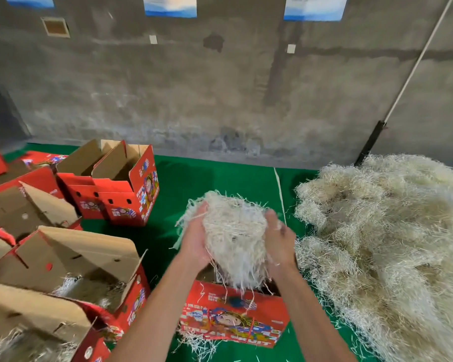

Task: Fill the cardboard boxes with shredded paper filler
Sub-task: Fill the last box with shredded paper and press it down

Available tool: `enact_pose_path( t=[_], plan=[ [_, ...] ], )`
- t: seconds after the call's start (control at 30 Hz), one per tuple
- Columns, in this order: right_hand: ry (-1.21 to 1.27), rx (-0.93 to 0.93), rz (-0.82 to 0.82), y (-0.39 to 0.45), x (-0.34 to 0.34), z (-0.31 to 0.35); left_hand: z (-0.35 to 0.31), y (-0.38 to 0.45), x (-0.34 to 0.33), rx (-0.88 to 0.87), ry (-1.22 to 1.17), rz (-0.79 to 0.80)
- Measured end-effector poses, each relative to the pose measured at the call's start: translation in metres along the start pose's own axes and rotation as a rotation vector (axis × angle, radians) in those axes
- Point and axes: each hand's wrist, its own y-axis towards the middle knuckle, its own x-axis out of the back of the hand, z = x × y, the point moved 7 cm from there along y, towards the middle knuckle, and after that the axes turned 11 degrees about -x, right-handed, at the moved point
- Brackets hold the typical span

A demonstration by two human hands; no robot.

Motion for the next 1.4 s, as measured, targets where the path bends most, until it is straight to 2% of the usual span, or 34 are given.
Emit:
enact_pose_path(
  t=[0.13, 0.27, 0.43, 0.5, 0.6, 0.67, 0.77, 0.87, 0.9, 1.0, 1.03, 1.07, 1.17, 1.23, 1.33, 1.4],
  plan=[
    [0.001, 0.130, -0.009, 0.014, 0.026, 0.024, -0.023, 0.012, 0.018, -0.045, -0.007, -0.063],
    [0.051, 0.026, -0.074, 0.022, 0.024, 0.024, -0.026, 0.013, 0.019, -0.074, 0.002, -0.090],
    [0.110, -0.072, -0.184, 0.027, 0.069, 0.027, -0.054, 0.017, 0.062, -0.196, -0.086, -0.065],
    [0.074, -0.157, -0.106, 0.027, 0.065, 0.022, -0.044, 0.016, 0.058, -0.089, -0.064, 0.002],
    [0.110, -0.191, 0.083, 0.014, 0.043, 0.019, -0.018, 0.010, 0.037, 0.065, -0.108, 0.068],
    [0.202, -0.213, 0.263, 0.009, 0.028, 0.018, -0.013, 0.004, 0.026, 0.081, -0.184, 0.131],
    [0.481, -0.241, 0.497, 0.004, 0.024, 0.026, -0.017, 0.002, 0.030, 0.075, -0.256, 0.153],
    [0.743, -0.239, 0.549, 0.004, 0.039, 0.034, -0.021, 0.006, 0.039, 0.004, -0.352, 0.161],
    [0.744, -0.227, 0.550, 0.002, 0.041, 0.034, -0.019, 0.006, 0.040, 0.016, -0.349, 0.140],
    [0.277, -0.138, 0.276, 0.008, 0.043, 0.014, -0.004, 0.001, 0.025, 0.089, -0.307, 0.204],
    [0.146, -0.133, 0.253, 0.004, 0.036, 0.008, 0.001, 0.001, 0.022, 0.101, -0.280, 0.187],
    [0.075, -0.158, 0.307, -0.001, 0.024, 0.003, 0.005, 0.002, 0.021, 0.102, -0.237, 0.161],
    [0.097, -0.178, 0.421, -0.003, 0.006, 0.002, 0.007, 0.003, 0.013, 0.109, -0.088, 0.094],
    [0.081, -0.058, 0.361, -0.003, 0.003, 0.013, -0.004, 0.006, 0.007, 0.048, -0.018, 0.041],
    [-0.146, 0.158, 0.243, -0.013, -0.014, 0.026, -0.017, 0.002, -0.013, -0.068, 0.094, -0.040],
    [-0.290, 0.261, 0.178, -0.016, -0.033, 0.031, -0.010, 0.000, -0.022, -0.060, 0.230, -0.153]
  ],
)
